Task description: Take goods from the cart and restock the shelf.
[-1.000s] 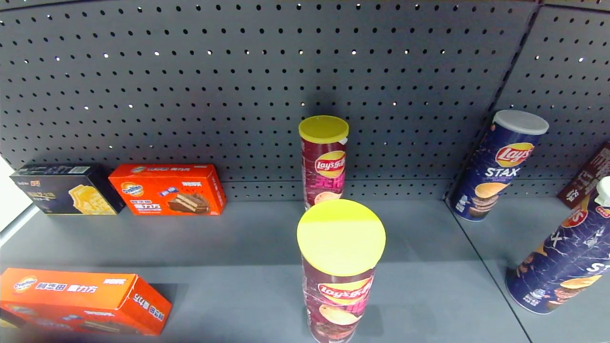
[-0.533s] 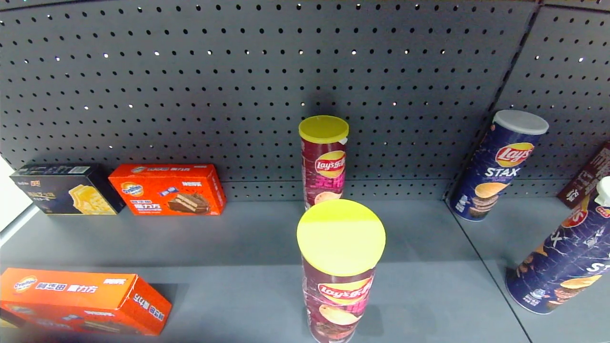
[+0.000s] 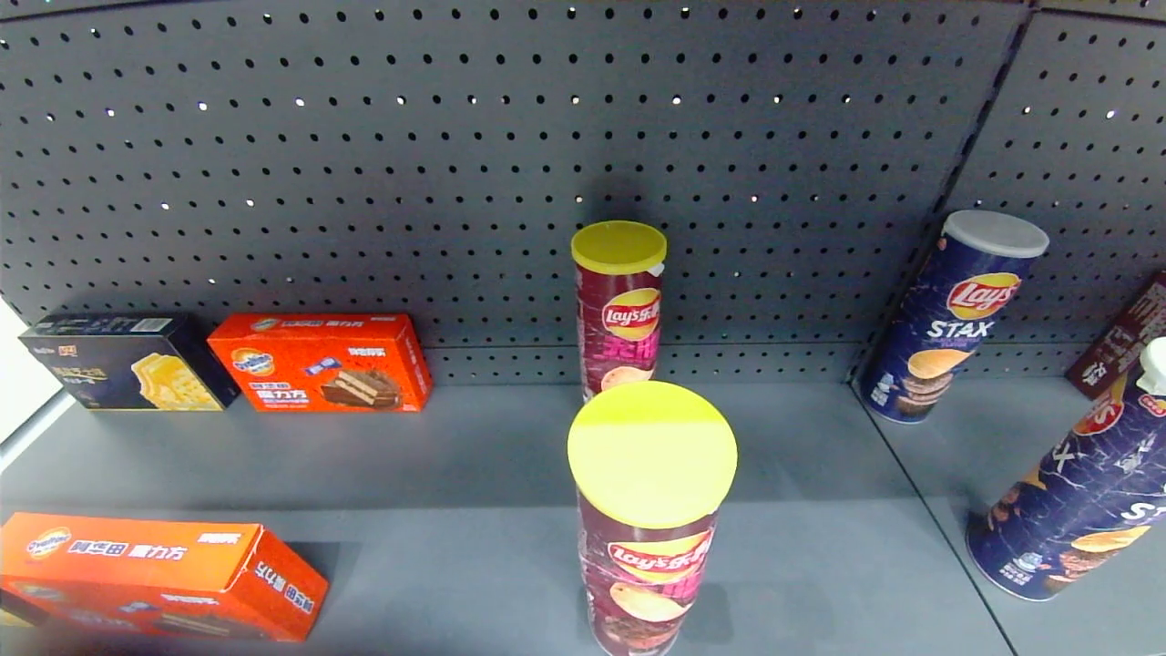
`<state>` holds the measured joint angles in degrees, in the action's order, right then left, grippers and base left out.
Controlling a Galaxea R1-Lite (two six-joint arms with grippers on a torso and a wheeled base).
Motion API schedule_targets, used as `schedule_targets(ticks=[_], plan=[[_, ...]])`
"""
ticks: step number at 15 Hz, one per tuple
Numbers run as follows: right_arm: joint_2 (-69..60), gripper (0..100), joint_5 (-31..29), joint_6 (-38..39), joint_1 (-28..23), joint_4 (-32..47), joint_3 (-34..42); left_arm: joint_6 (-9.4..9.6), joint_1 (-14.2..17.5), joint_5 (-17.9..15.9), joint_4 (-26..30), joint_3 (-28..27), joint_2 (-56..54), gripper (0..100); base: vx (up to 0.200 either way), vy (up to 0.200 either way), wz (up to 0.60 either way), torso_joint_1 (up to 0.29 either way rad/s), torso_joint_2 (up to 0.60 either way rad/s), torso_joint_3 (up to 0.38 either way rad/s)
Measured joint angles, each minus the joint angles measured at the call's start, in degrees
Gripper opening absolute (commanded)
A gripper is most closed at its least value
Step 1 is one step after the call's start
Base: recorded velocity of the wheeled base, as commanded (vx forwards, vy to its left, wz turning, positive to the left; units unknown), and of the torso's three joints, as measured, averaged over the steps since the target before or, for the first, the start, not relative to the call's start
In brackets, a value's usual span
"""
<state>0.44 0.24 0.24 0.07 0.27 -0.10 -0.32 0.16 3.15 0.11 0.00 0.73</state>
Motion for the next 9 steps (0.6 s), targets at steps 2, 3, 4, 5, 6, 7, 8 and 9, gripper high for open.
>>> schedule_targets(ticks=[2, 3, 4, 5, 6, 7, 8, 9], plan=[[0.0, 100, 0.0, 0.02, 0.0, -0.02, 0.0, 0.0, 0.0, 0.0, -0.01, 0.0, 0.0, 100, 0.0, 0.0, 0.0, 0.0, 0.0, 0.0], [0.0, 100, 0.0, 0.0, 0.0, 0.0, 0.0, 0.02, 0.0, 0.0, -0.01, 0.0, 0.0, 100, 0.0, 0.0, 0.0, 0.0, 0.0, 0.0], [0.0, 100, -0.02, 0.02, 0.0, 0.0, 0.0, 0.02, 0.02, -0.02, -0.01, 0.0, 0.0, 100, 0.0, 0.0, 0.0, 0.0, 0.0, 0.0], [0.0, 100, 0.0, 0.02, 0.0, 0.0, 0.0, 0.02, 0.02, 0.0, -0.01, 0.0, 0.0, 100, 0.0, 0.0, 0.0, 0.0, 0.0, 0.0], [0.0, 100, 0.0, 0.02, 0.0, 0.0, 0.0, 0.05, 0.02, 0.0, -0.01, 0.0, 0.0, 100, 0.0, 0.0, 0.0, 0.0, 0.0, 0.0], [0.0, 100, -0.02, 0.02, 0.0, 0.0, 0.0, 0.02, -0.02, 0.0, -0.01, 0.0, 0.0, 100, 0.0, 0.0, 0.0, 0.0, 0.0, 0.0], [0.0, 100, 0.0, 0.0, 0.0, 0.0, 0.0, 0.02, -0.02, 0.0, -0.01, 0.0, 0.0, 100, 0.0, 0.0, 0.0, 0.0, 0.0, 0.0], [0.0, 100, -0.02, 0.0, 0.0, -0.02, 0.0, 0.0, -0.02, 0.0, -0.06, 0.0, 0.0, 100, 0.0, 0.0, 0.0, 0.0, 0.0, 0.0]])
